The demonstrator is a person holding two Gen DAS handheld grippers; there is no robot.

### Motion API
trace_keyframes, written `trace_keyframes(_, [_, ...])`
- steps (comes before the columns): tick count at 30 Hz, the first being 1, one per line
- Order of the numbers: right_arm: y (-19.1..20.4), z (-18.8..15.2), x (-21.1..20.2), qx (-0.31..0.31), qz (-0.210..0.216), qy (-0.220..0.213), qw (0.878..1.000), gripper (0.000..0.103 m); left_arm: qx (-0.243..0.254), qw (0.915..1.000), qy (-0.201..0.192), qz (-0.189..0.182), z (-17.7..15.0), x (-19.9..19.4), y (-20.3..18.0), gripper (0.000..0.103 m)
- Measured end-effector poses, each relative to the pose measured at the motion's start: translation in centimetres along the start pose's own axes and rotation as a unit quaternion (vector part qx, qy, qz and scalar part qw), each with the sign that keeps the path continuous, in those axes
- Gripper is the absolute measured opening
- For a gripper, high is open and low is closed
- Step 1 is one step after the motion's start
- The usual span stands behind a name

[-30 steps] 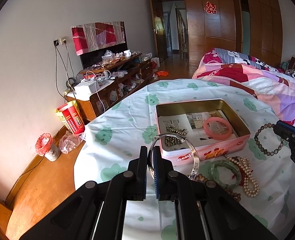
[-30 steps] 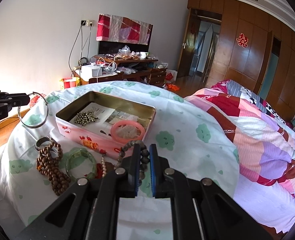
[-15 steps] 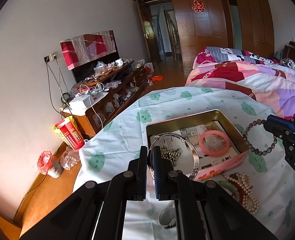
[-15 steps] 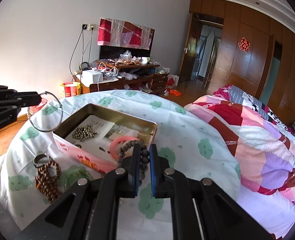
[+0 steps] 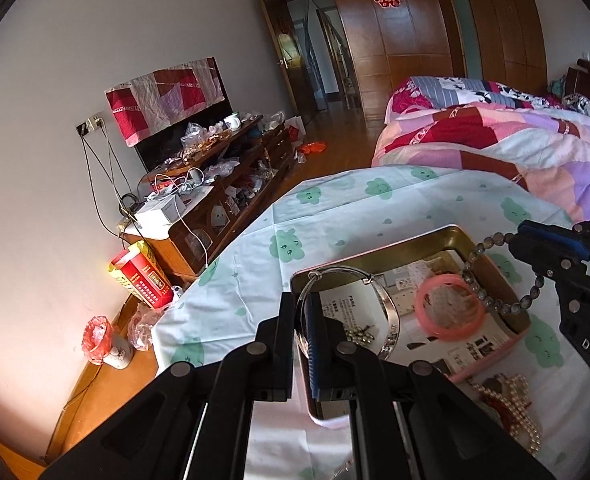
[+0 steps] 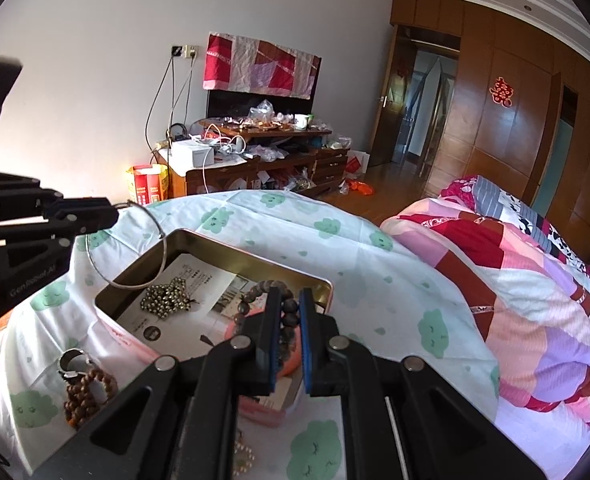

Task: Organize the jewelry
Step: 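Release the silver bangle into the tin with the left gripper while the right releases the bead bracelet there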

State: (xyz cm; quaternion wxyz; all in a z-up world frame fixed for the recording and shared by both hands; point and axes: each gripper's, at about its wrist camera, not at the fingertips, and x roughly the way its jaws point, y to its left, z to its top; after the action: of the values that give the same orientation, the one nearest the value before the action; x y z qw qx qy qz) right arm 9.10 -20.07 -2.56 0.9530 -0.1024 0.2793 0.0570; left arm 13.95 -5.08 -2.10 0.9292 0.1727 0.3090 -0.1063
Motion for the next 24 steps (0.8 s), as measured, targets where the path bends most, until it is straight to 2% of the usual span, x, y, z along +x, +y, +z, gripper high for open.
trace_keyframes(11, [0.2, 0.1, 3.7, -0.01, -0.012, 0.028, 0.999, 0.01, 0.002, 0.9993, 0.037, -0.005, 0.1, 4.1, -0.9, 0.005])
trace_keyframes(18, [0.2, -0.3, 5.2, -0.004, -0.009, 0.044, 0.999, 0.01, 0.016, 0.9989, 0.042, -0.009, 0.0, 5.3, -1.9, 0.008])
trace_keyframes(20, [0.1, -0.5, 5.4, 0.0, -0.004, 0.048, 0.999, 0.01, 0.026, 0.9988, 0.042, 0.002, -0.2, 5.4, -2.2, 0.009])
trace_keyframes(21, [0.1, -0.7, 5.4, 0.001, -0.003, 0.048, 0.999, 0.015, 0.029, 0.9985, 0.043, 0.015, -0.2, 5.4, -2.3, 0.013])
trace_keyframes(22, [0.1, -0.7, 5.4, 0.003, -0.004, 0.05, 0.999, 0.021, 0.03, 0.9984, 0.043, 0.022, -0.3, 5.3, -2.3, 0.026])
trace_keyframes(23, [0.0, -0.8, 5.4, 0.007, -0.005, 0.052, 0.999, 0.033, 0.027, 0.9986, 0.04, 0.025, -0.4, 5.0, -2.2, 0.035])
trace_keyframes(24, [-0.1, -0.9, 5.3, 0.01, -0.005, 0.052, 0.999, 0.041, 0.022, 0.9987, 0.035, 0.029, -0.4, 4.7, -1.9, 0.054])
